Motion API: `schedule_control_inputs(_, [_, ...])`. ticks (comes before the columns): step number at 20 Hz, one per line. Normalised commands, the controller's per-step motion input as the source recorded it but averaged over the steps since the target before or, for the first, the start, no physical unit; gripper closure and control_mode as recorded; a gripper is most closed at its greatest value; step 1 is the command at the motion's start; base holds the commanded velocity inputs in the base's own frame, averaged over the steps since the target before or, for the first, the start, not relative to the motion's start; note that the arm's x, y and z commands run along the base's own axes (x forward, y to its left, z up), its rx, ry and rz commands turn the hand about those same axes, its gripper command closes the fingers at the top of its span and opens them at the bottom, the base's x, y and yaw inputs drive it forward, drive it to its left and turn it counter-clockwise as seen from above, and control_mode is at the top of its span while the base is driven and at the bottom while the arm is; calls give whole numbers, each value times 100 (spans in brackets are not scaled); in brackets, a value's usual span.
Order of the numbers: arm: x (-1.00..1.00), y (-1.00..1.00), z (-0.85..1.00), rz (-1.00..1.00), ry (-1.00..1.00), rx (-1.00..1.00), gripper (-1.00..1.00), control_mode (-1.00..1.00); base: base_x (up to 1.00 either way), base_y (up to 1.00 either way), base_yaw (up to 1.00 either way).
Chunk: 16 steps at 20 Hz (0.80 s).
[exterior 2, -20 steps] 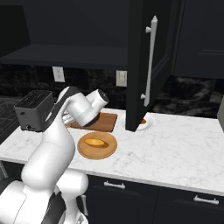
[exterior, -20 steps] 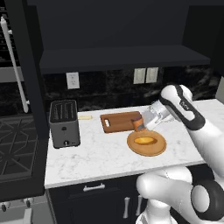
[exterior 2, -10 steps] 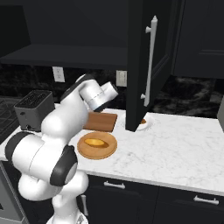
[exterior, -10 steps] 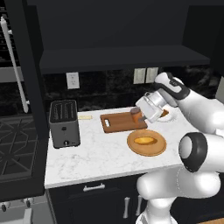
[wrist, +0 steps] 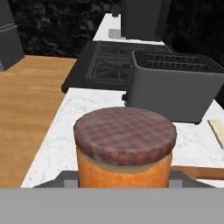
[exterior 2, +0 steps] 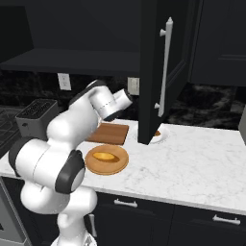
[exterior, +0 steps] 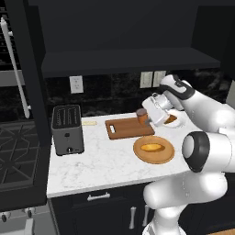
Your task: From the different types of pastries on the counter, select a croissant and place it on the cutting board. Then retrieve a jar of jam from the cabinet and place it alongside the croissant on the cutting board.
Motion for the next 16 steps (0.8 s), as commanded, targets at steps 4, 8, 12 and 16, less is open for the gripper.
schedule_control_inputs(4, [51, 0, -17, -5, -1, 3, 100, -100, 0, 0, 0])
schedule_control_inputs(8, [79, 0, -19, 0, -4, 4, 100, -100, 0, 0, 0])
schedule_control_inputs(12, [65, 1, -21, 1, -13, 5, 100, -100, 0, 0, 0])
schedule_control_inputs(16, [36, 0, -28, 8, -10, 4, 100, -100, 0, 0, 0])
